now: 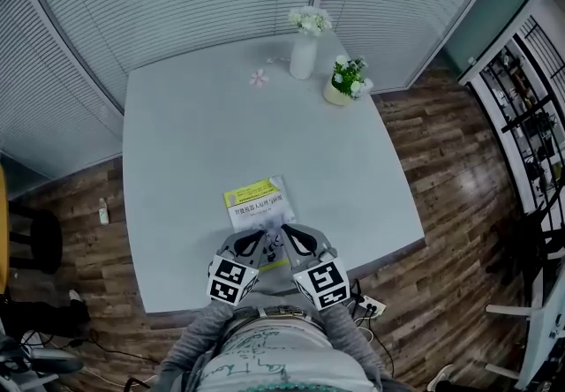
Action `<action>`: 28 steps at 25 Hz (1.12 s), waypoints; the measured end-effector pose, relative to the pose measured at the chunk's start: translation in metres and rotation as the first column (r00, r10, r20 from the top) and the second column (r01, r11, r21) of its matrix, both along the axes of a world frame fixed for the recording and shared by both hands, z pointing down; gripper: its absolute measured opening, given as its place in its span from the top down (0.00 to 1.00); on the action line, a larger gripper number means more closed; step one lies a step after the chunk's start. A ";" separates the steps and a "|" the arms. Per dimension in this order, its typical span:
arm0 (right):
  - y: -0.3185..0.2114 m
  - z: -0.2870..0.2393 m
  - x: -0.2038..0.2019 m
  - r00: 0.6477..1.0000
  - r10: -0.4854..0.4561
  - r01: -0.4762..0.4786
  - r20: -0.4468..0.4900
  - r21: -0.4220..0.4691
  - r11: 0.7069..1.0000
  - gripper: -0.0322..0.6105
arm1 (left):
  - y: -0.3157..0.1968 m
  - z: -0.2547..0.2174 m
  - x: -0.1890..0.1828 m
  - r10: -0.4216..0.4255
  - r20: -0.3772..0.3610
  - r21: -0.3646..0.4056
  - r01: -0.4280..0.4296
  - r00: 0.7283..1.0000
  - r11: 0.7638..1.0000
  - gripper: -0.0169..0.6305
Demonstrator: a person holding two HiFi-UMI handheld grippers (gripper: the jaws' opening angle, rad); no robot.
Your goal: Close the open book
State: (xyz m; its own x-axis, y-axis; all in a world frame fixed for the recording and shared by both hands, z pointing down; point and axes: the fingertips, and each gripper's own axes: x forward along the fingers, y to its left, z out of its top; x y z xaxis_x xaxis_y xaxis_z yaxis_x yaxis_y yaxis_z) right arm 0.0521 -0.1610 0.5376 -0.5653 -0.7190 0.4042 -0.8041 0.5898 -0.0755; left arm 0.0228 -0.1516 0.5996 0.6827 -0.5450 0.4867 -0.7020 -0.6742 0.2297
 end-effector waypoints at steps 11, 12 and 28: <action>-0.010 -0.033 -0.011 0.999 0.004 -0.008 0.045 0.082 0.997 0.95 | -0.015 -0.079 -0.007 -0.059 -0.105 0.181 0.077 0.993 0.980 0.98; -0.012 -0.038 -0.012 0.999 0.003 -0.007 0.048 0.094 0.996 0.95 | -0.017 -0.087 -0.009 -0.064 -0.116 0.193 0.085 0.991 0.977 0.98; -0.013 -0.093 -0.031 0.997 -0.045 0.030 0.059 0.225 0.974 0.95 | -0.022 -0.146 -0.022 -0.125 -0.197 0.303 0.182 0.972 0.935 0.98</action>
